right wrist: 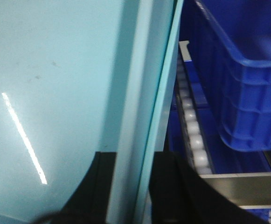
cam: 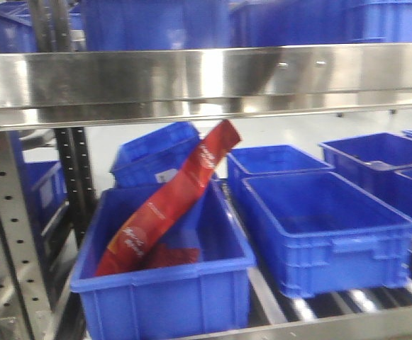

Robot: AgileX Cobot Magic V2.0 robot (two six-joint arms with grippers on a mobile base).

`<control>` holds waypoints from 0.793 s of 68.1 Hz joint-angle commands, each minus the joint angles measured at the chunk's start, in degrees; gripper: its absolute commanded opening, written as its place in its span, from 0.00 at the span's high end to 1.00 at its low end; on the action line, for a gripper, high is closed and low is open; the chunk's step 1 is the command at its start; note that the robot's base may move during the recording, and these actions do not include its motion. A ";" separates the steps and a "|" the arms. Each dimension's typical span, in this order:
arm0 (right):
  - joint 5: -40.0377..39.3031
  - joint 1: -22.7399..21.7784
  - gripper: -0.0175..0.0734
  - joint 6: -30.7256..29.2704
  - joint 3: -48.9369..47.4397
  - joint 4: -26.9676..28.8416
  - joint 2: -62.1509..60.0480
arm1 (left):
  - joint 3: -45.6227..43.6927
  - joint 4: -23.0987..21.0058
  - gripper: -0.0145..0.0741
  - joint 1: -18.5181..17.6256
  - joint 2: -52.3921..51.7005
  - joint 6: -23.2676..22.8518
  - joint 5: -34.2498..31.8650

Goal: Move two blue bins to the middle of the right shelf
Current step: 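Drive up to the rack holding the light-blue bin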

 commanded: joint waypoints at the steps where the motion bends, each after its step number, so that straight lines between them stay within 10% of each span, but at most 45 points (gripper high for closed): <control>1: -5.18 0.16 0.98 -0.69 -0.62 0.81 -0.98 | -0.93 -1.46 0.96 -0.39 -0.83 0.91 -4.97; 54: -5.18 0.16 0.98 -0.69 -0.62 0.81 -0.98 | -0.93 -1.18 0.96 -0.39 -0.79 0.91 -4.97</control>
